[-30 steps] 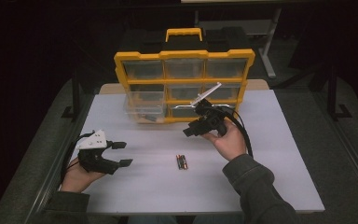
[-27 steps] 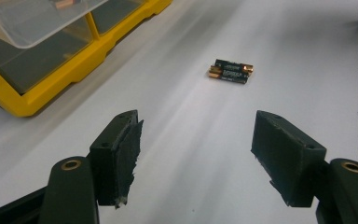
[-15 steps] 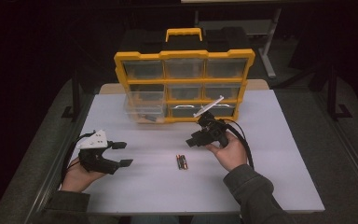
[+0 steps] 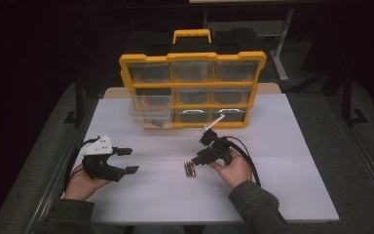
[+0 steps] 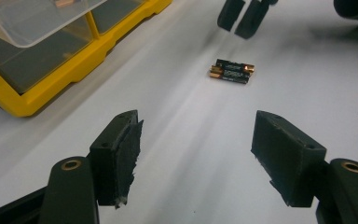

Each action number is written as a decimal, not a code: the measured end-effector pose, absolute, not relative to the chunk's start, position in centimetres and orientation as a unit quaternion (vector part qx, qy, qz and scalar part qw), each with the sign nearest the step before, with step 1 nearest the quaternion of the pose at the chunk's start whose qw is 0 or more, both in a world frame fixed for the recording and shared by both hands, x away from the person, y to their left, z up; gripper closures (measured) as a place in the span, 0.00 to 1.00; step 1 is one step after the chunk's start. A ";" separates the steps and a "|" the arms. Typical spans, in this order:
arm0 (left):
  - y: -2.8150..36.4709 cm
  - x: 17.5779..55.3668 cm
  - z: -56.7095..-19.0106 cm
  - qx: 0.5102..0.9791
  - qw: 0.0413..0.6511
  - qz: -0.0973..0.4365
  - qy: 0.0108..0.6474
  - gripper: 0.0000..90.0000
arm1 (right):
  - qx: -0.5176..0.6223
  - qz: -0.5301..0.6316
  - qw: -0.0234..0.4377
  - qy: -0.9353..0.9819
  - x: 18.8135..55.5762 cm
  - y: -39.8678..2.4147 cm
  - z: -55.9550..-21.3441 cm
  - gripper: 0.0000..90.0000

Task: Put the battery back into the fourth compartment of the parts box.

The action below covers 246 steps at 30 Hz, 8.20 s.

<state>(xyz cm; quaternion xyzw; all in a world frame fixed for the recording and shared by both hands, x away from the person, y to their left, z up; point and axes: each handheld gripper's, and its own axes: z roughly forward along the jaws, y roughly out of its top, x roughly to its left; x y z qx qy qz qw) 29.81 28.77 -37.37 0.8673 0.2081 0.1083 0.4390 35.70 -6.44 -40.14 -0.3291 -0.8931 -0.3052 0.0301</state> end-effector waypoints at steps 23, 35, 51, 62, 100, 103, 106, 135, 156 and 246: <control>28.7 29.8 -37.4 0.865 0.442 0.107 0.211 0.36 | -0.343 -0.269 0.021 -0.900 35.1 -4.6 -42.9 0.72; 28.7 29.7 -37.3 0.862 0.446 0.106 0.214 0.36 | -0.333 -0.260 0.000 -0.906 35.1 -4.9 -43.0 0.84; 28.7 29.8 -37.4 0.865 0.443 0.107 0.212 0.36 | -0.324 -0.276 0.025 -0.904 36.1 -6.5 -40.6 0.84; 28.8 29.8 -37.4 0.865 0.443 0.107 0.212 0.36 | -0.309 -0.294 0.017 -0.904 37.0 -7.3 -37.5 0.84; 29.0 29.7 -36.9 0.864 0.444 0.108 0.212 0.36 | -0.292 -0.339 -0.016 -0.894 40.4 -8.4 -27.5 0.84; 29.1 29.8 -36.9 0.863 0.445 0.108 0.212 0.36 | -0.289 -0.341 -0.019 -0.894 40.6 -8.2 -26.7 0.84; 29.0 29.8 -37.0 0.862 0.447 0.108 0.213 0.36 | -0.284 -0.341 -0.027 -0.896 40.8 -8.0 -26.0 0.84; 29.0 29.9 -37.0 0.862 0.448 0.110 0.208 0.36 | -0.237 -0.353 -0.045 -0.904 43.8 -2.1 -20.9 0.84; 29.5 29.9 -36.8 0.856 0.457 0.110 0.216 0.36 | -0.217 -0.327 -0.039 -0.919 45.6 3.7 -22.1 0.84; 29.3 29.7 -36.5 0.860 0.450 0.116 0.210 0.35 | -0.319 -0.328 0.010 -0.889 37.9 -6.5 -34.3 0.61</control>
